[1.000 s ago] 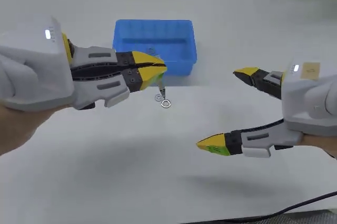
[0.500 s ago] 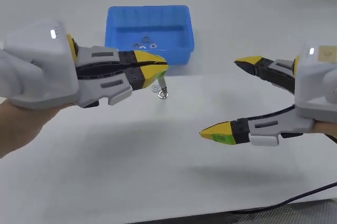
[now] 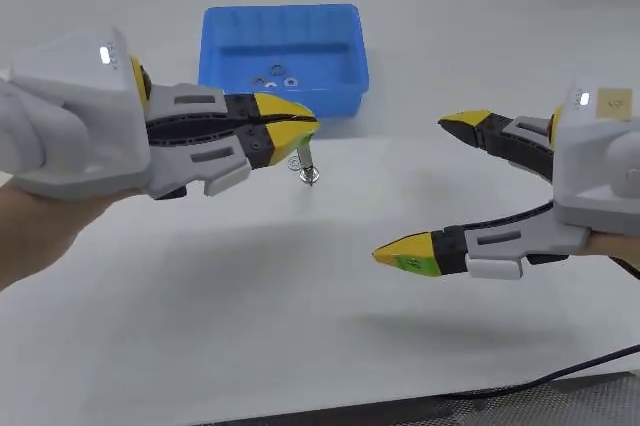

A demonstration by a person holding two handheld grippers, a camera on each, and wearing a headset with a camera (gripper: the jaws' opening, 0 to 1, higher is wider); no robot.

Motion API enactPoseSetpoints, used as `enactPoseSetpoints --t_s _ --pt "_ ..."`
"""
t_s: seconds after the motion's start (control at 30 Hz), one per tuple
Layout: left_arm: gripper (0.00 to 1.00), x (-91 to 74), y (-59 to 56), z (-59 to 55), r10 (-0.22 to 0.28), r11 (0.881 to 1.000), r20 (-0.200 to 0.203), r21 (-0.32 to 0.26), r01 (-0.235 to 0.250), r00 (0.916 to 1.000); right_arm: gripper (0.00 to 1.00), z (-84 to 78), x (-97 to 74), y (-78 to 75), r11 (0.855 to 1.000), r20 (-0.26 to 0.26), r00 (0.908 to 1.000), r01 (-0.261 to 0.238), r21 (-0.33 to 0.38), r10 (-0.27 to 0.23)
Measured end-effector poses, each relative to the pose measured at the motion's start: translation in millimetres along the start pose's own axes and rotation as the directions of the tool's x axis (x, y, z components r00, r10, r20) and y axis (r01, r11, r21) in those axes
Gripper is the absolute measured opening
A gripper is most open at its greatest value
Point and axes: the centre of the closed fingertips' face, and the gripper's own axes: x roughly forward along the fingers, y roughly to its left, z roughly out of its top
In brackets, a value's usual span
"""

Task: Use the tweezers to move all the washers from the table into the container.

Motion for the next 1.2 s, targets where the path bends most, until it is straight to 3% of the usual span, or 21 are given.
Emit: enactPoseSetpoints --t_s 0.13,0.27,0.5,0.67,0.83,1.0,1.03,1.2 --pt "0.04 0.8 -4.0 0.1 -0.064 0.998 -0.017 -0.002 0.064 0.9978 0.93 2.0 8.2 6.0 0.999 -0.006 0.9994 -0.035 -0.011 0.034" --pt "0.04 0.1 -2.4 0.1 -0.087 0.996 -0.04 -0.01 0.087 0.9954 0.89 5.5 23.0 13.9 0.994 -0.025 0.9953 -0.095 -0.053 0.093" --pt "0.04 2.7 -3.1 0.2 -0.131 0.991 -0.071 -0.027 0.13 0.9888 0.67 24.0 54.1 14.5 0.981 -0.015 0.9881 -0.154 -0.122 0.153" --pt "0.04 4.4 -5.8 0.0 -0.152 0.988 -0.088 -0.027 0.15 0.9845 0.5 31.0 68.4 18.4 0.962 -0.022 0.9731 -0.23 -0.149 0.229" --pt "0.04 6.3 -7.5 0.0 -0.166 0.986 -0.097 -0.03 0.163 0.9814 0.35 31.2 77.3 18.6 0.945 -0.045 0.961 -0.277 -0.173 0.273" --pt "0.04 8.7 -11.5 -1.4 -0.194 0.981 -0.119 -0.009 0.195 0.9737 0.26 28.9 83.3 21.8 0.926 -0.072 0.9479 -0.318 -0.204 0.31" --pt "0.04 17.6 -18.8 4.8 -0.191 0.981 -0.127 -0.006 0.192 0.9734 0.25 29.4 84.4 22.1 0.924 -0.072 0.9467 -0.322 -0.208 0.314" --pt "0.05 14.9 -15.3 2.0 -0.194 0.981 -0.128 -0.011 0.195 0.9726 0.15 28.7 87.6 27.3 0.904 -0.089 0.9349 -0.355 -0.238 0.344"
